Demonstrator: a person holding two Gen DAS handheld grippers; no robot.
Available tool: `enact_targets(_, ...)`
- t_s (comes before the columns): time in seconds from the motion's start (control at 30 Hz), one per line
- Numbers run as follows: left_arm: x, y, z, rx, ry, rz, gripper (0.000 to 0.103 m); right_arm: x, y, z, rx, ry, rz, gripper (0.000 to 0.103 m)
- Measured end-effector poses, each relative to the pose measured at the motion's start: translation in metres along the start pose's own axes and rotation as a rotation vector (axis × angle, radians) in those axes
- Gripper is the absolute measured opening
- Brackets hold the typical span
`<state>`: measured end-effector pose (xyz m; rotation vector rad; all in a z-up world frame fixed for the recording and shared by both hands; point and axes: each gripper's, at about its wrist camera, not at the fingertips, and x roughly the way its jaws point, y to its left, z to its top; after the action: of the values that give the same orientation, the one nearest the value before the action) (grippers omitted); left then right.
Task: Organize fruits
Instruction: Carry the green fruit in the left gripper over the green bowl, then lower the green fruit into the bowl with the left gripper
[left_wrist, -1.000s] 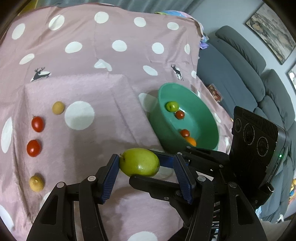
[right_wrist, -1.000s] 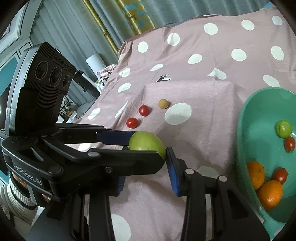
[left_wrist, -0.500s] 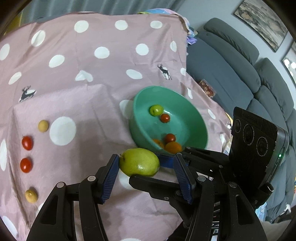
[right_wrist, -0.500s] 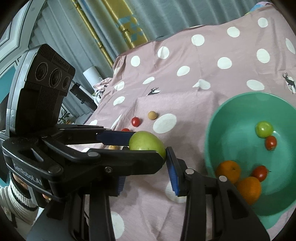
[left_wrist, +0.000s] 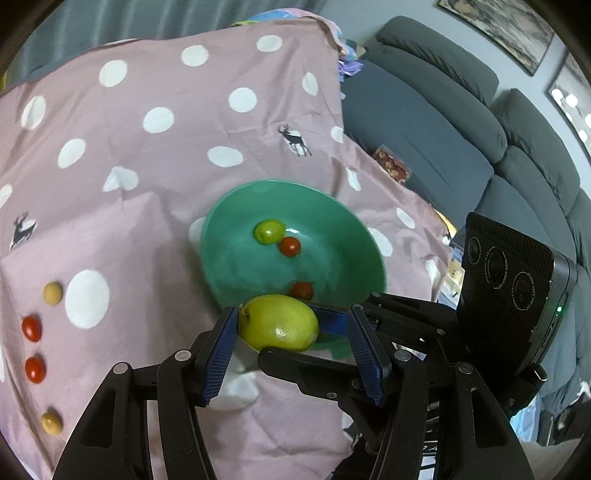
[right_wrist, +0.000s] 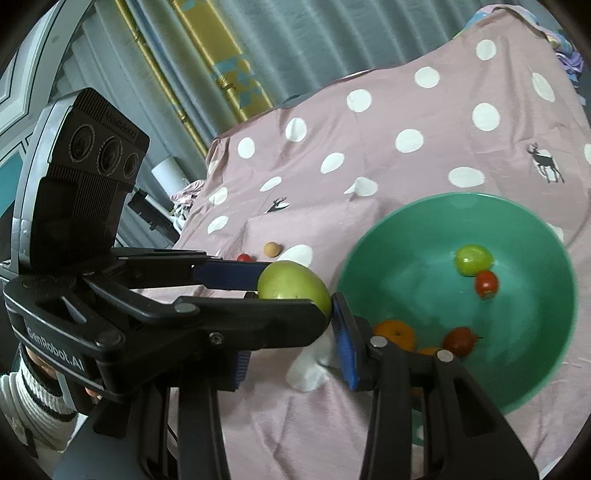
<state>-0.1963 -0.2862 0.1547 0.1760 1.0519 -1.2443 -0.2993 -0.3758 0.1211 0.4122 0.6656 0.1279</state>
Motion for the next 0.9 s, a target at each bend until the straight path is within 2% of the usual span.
enact_targets(0.33,0.017,-0.019,0.014,0.035,0.02,-0.018,0.06,-0.017,-0.02,-0.001,0.03,-0.025,-0.029,0.04)
enact_targets(0.9,0.047,-0.021,0.025,0.026,0.062,-0.049,0.06,-0.014,-0.051,0.0,0.089,-0.003,-0.052,0.04)
